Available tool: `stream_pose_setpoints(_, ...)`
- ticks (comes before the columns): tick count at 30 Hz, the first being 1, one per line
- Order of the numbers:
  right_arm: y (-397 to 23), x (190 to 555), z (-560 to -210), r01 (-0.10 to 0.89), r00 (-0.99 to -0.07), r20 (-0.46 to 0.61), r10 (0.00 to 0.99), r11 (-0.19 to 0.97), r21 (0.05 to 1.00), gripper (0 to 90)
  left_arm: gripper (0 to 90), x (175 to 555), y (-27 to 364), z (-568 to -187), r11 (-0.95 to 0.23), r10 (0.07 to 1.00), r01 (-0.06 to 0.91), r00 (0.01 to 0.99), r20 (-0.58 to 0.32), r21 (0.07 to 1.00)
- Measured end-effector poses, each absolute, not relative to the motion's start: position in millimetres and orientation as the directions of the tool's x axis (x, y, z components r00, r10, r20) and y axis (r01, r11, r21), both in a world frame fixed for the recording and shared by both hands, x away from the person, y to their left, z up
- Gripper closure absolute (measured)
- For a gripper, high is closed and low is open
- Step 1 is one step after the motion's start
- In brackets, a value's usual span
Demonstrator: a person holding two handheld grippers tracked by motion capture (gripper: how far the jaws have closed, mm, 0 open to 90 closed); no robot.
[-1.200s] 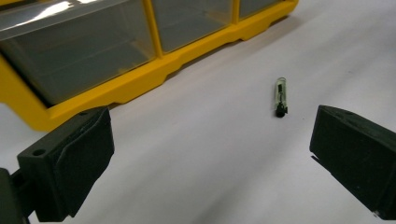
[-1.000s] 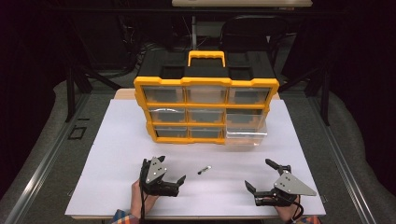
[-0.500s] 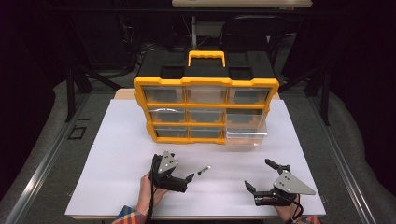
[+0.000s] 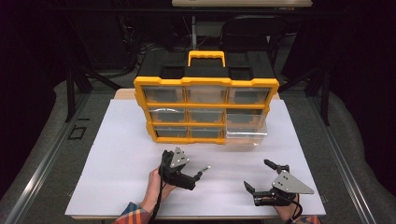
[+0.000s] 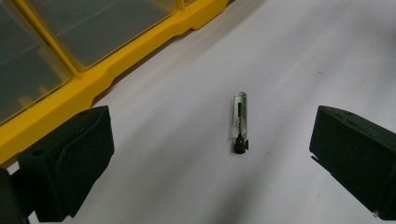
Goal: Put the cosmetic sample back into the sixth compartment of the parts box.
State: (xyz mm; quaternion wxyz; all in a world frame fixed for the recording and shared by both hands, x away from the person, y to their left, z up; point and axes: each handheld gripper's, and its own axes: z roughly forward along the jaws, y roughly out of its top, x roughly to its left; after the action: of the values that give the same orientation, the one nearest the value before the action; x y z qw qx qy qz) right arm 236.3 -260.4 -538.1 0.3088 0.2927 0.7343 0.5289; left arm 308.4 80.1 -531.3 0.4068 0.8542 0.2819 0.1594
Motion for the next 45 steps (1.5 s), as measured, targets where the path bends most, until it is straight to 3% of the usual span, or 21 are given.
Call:
stream_pose_setpoints(16, -259, 239, -540, 0.123, -0.65, -0.139, 0.747, 0.284, 0.951, 0.1, 0.3, 320, 59, -529, -0.592, 0.571, 0.355, 0.818, 0.065, 0.723)
stream_pose_setpoints(19, -260, 239, -540, 0.121, -0.649, -0.138, 0.748, 0.28, 0.952, 0.0, 3.8, 322, 56, -529, -0.606, 0.566, 0.355, 0.821, 0.073, 0.712)
stream_pose_setpoints(22, -261, 239, -540, 0.127, -0.645, -0.137, 0.752, 0.283, 0.951, 0.1, 15.4, 324, 52, -528, -0.635, 0.557, 0.353, 0.826, 0.09, 0.687)
stream_pose_setpoints(29, -261, 240, -541, 0.134, -0.645, -0.132, 0.753, 0.282, 0.95, 0.0, 21.6, 328, 43, -528, -0.68, 0.546, 0.365, 0.831, 0.107, 0.636)
stream_pose_setpoints(34, -261, 241, -541, 0.146, -0.646, -0.128, 0.752, 0.287, 0.947, 0.1, 32.8, 328, 31, -532, -0.723, 0.521, 0.358, 0.844, 0.125, 0.591)
stream_pose_setpoints(45, -261, 242, -542, 0.148, -0.652, -0.133, 0.746, 0.297, 0.943, 0.1, 61.9, 335, 25, -536, -0.752, 0.475, 0.373, 0.879, 0.054, 0.544)
